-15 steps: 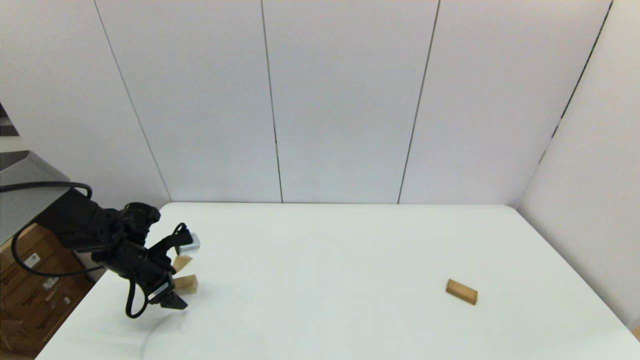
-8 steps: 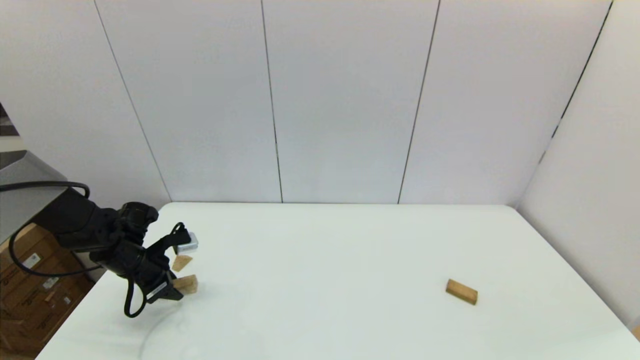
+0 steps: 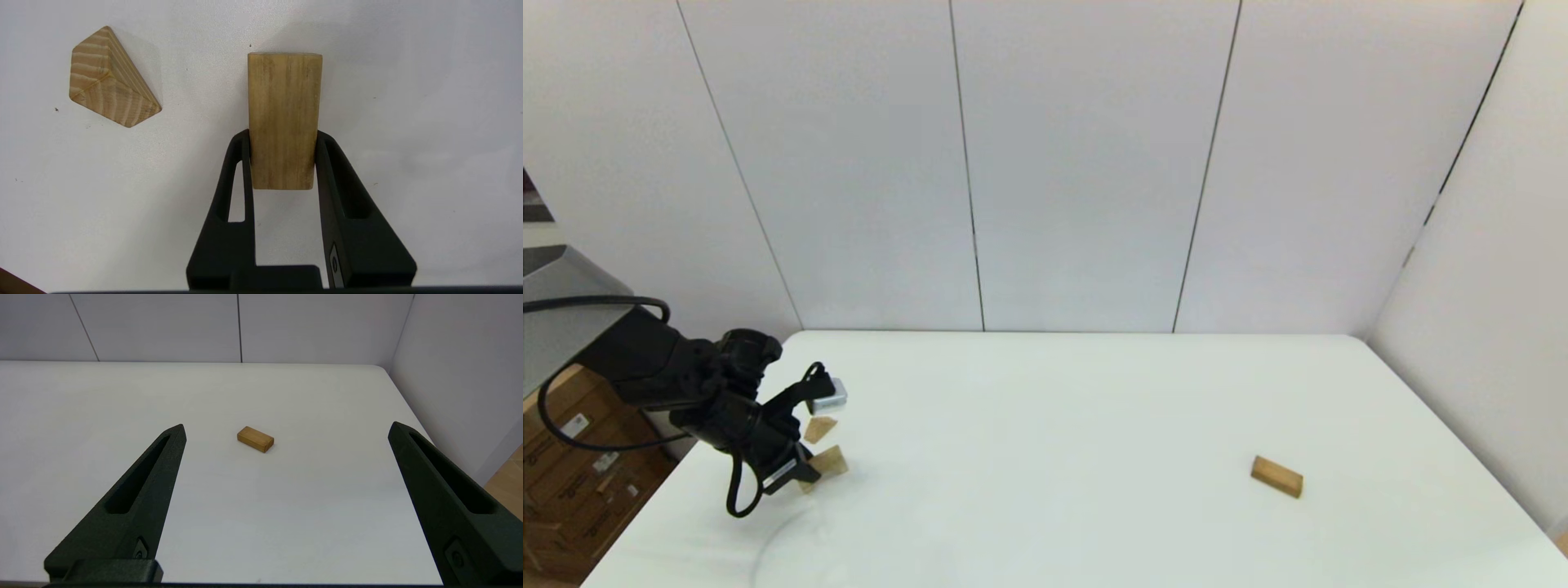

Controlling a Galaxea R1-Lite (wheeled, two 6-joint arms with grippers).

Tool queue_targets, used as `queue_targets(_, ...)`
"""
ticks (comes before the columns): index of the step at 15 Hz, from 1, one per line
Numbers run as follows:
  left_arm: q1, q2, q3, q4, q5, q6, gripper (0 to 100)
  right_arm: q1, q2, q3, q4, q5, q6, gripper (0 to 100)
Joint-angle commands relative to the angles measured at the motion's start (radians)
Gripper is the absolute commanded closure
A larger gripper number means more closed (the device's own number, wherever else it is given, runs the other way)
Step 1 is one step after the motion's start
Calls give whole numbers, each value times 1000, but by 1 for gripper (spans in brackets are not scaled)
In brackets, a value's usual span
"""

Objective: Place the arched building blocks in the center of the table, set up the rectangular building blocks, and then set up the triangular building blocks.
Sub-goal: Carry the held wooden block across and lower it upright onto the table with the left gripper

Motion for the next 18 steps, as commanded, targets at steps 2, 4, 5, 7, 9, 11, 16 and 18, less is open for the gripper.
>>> queue_targets(2,-170,-44,-103,8,-6,-1,100,0,1,0,0,0,0,0)
queue_targets(4,-305,-10,-190,8,-1,-9,100,0,1,0,0,0,0,0)
queue_targets(5,-366,8,-232,11,-1,-26,100,0,1,0,0,0,0,0)
queue_targets(7,-471,42,-310,43,-1,-43,100,0,1,0,0,2,0,0)
queue_targets(9,-567,74,-390,140,-1,-50,100,0,1,0,0,0,0,0)
queue_targets(11,-638,80,-402,174,-3,-60,100,0,1,0,0,2,0,0)
queue_targets(16,-768,73,-345,195,-3,-78,100,0,1,0,0,0,0,0)
queue_targets(18,-790,100,-354,183,-1,-109,100,0,1,1,0,0,0,0)
